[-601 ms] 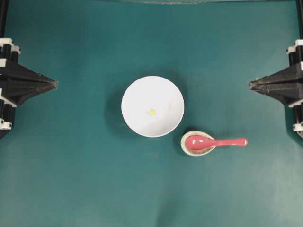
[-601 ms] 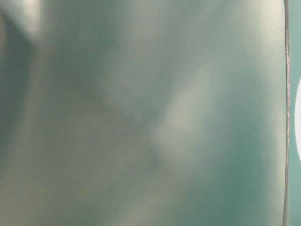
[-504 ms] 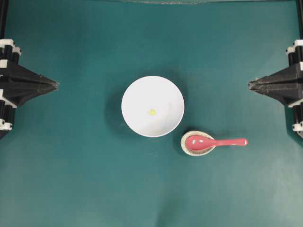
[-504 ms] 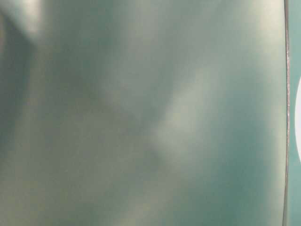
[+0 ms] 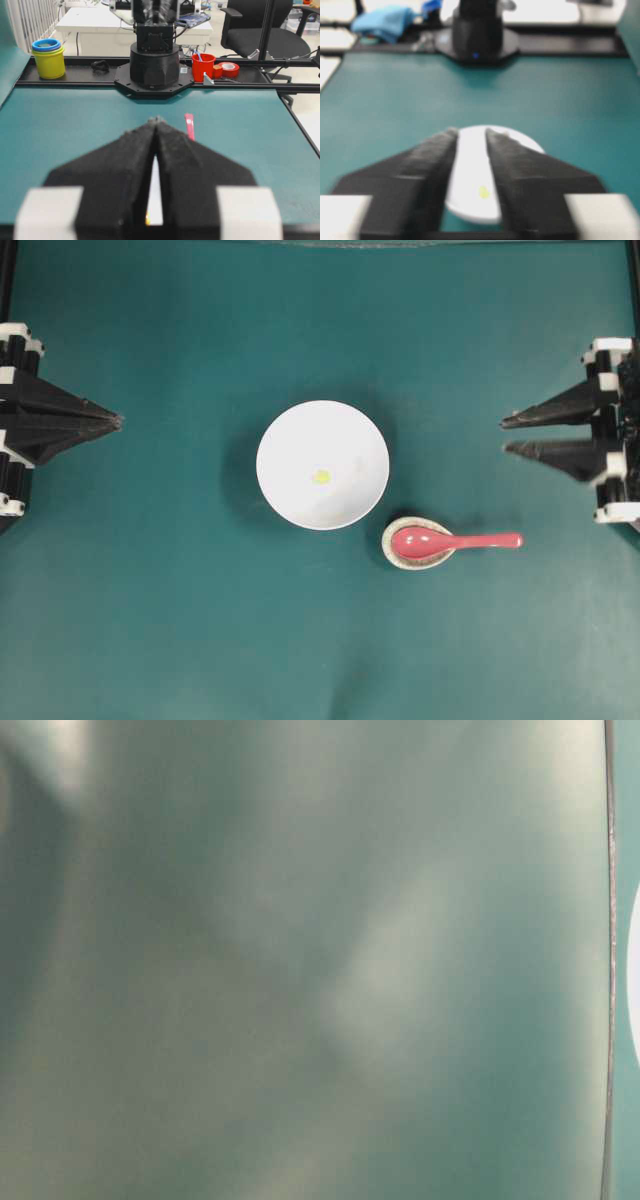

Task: Scoop the yellow hexagonal prism block from the bowl with a spoon using the right arm.
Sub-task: 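Move the right gripper left toward the red spoon handle, then close the right gripper on the red spoon's handle end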

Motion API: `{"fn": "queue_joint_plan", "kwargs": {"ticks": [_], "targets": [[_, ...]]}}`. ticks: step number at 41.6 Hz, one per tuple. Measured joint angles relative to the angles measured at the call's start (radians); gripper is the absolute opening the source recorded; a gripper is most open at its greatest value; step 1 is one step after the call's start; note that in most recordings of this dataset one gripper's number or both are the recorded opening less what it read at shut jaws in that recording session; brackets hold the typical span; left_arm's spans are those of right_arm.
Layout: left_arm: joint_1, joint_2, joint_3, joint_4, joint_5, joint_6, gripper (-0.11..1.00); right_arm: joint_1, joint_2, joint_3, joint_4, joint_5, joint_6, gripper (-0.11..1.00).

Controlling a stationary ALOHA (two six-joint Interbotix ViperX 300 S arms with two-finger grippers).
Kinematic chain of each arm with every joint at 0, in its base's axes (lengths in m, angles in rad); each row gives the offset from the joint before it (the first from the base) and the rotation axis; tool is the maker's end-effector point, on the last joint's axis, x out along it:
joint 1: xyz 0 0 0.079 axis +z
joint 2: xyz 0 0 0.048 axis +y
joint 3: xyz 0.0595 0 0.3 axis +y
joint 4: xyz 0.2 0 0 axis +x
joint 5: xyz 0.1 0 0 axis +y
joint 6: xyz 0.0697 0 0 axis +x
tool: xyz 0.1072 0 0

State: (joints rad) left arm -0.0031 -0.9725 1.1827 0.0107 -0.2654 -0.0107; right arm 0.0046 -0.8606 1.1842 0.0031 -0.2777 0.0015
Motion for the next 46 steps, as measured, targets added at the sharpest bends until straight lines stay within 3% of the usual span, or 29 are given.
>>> {"fn": "queue_joint_plan", "kwargs": {"ticks": [5,13,30,34,40,46], "targets": [[-0.002,0.000,0.000,0.000,0.000,0.005,0.00,0.017,0.037,0.017,0.000,-0.011,0.000,0.63],[-0.002,-0.005,0.000,0.000,0.005,0.003,0.00,0.035,0.127,0.092,0.003,-0.129,0.008,0.60],[0.000,-0.020,0.000,0.000,0.015,0.005,0.00,0.149,0.449,0.222,0.023,-0.565,0.063,0.60],[-0.002,-0.021,0.000,0.000,0.017,0.000,0.00,0.183,0.558,0.236,0.051,-0.680,0.066,0.60],[-0.002,-0.023,0.000,0.000,0.017,0.000,0.00,0.250,0.741,0.241,0.130,-0.857,0.072,0.60],[-0.002,-0.023,0.000,-0.002,0.018,0.000,0.00,0.321,0.896,0.225,0.207,-0.953,0.095,0.60]]}}
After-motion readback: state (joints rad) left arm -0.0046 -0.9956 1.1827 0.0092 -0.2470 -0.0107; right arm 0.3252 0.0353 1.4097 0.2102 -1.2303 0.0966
